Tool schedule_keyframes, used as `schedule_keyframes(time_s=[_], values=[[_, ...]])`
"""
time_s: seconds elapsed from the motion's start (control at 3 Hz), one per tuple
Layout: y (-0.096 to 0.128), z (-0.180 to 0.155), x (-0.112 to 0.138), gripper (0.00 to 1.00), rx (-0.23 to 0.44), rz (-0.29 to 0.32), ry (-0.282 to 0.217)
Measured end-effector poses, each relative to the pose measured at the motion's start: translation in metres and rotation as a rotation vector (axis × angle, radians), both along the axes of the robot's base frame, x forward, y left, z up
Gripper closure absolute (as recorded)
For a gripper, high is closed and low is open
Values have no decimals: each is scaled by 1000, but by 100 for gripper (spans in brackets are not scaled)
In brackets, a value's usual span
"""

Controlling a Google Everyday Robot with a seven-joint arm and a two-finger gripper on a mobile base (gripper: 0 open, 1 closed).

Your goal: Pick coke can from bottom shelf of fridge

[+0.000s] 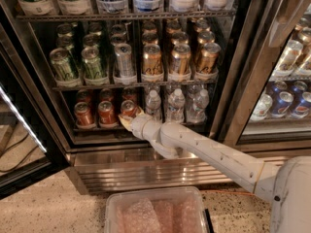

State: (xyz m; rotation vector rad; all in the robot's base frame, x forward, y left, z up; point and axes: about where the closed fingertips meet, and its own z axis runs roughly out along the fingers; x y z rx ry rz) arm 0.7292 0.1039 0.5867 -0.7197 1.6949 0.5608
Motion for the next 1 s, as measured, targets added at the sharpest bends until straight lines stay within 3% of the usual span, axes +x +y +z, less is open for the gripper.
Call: schedule_keyframes(time_s=[0.33, 1.0], values=[[0, 2, 1, 100, 0, 0, 0], [-10, 49, 0, 100, 128, 45, -2]])
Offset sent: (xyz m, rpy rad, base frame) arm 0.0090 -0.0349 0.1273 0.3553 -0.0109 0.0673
